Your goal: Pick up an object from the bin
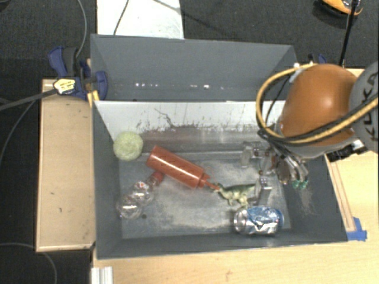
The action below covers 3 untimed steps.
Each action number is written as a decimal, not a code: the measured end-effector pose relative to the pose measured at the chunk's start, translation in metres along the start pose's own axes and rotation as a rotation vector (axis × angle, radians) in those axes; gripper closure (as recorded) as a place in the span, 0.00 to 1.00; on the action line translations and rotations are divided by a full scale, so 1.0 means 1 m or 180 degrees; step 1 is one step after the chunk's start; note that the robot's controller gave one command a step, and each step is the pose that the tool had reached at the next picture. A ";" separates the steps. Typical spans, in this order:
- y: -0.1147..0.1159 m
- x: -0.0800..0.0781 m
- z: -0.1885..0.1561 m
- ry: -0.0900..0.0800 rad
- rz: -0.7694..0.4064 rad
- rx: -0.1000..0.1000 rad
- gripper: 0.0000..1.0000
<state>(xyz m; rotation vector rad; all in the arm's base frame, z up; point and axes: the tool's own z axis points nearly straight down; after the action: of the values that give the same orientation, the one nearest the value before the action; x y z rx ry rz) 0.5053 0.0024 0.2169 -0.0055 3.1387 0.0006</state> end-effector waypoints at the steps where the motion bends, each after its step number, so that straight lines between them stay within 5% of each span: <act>1: -0.003 -0.011 0.038 -0.0023 -0.0024 0.0000 0.00; 2: -0.006 -0.018 0.108 -0.0018 -0.0101 0.0001 0.00; 3: 0.002 -0.008 0.147 -0.0031 0.0047 -0.0002 1.00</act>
Offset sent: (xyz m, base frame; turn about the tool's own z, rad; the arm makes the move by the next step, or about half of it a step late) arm 0.0206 -0.0079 -0.1357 -0.0450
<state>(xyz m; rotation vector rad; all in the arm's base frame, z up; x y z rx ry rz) 0.5133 0.0042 0.0701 0.0175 3.1288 0.0018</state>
